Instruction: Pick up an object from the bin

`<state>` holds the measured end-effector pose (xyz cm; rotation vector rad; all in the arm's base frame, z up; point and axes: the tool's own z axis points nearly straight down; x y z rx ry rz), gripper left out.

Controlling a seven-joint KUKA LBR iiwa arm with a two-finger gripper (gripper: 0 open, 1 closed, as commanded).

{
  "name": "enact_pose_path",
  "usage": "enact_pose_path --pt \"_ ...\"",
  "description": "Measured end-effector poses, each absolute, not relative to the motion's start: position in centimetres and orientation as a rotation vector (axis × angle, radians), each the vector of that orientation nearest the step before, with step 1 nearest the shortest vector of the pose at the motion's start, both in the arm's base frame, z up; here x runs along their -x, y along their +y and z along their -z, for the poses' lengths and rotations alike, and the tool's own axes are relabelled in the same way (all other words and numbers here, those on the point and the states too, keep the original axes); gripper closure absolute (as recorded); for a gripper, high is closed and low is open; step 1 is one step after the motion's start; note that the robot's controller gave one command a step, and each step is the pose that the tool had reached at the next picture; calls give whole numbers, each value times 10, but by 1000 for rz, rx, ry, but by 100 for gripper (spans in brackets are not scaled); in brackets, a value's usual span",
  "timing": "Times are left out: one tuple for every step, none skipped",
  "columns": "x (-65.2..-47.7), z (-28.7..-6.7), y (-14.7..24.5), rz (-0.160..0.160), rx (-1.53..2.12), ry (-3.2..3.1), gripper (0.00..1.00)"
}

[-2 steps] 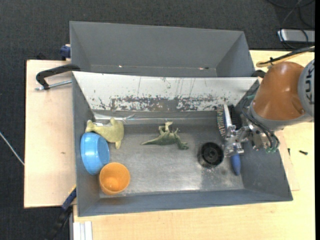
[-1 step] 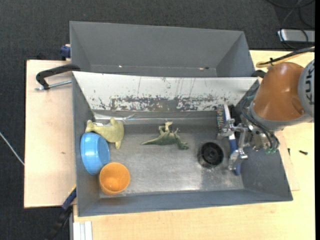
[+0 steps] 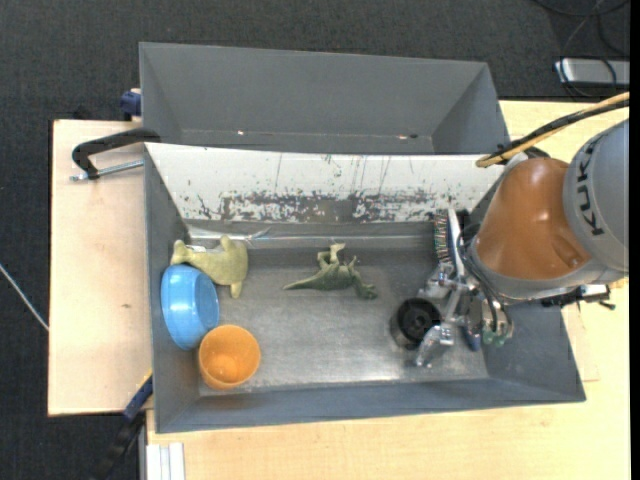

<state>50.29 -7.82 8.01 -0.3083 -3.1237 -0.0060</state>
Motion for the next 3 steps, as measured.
enact_pose_path --pt "-504 -80 -81 1 310 -3126 100" --pt "-522 -217 -103 -1 359 -3136 100" --pt "-515 -234 -153 -3 447 -3118 100"
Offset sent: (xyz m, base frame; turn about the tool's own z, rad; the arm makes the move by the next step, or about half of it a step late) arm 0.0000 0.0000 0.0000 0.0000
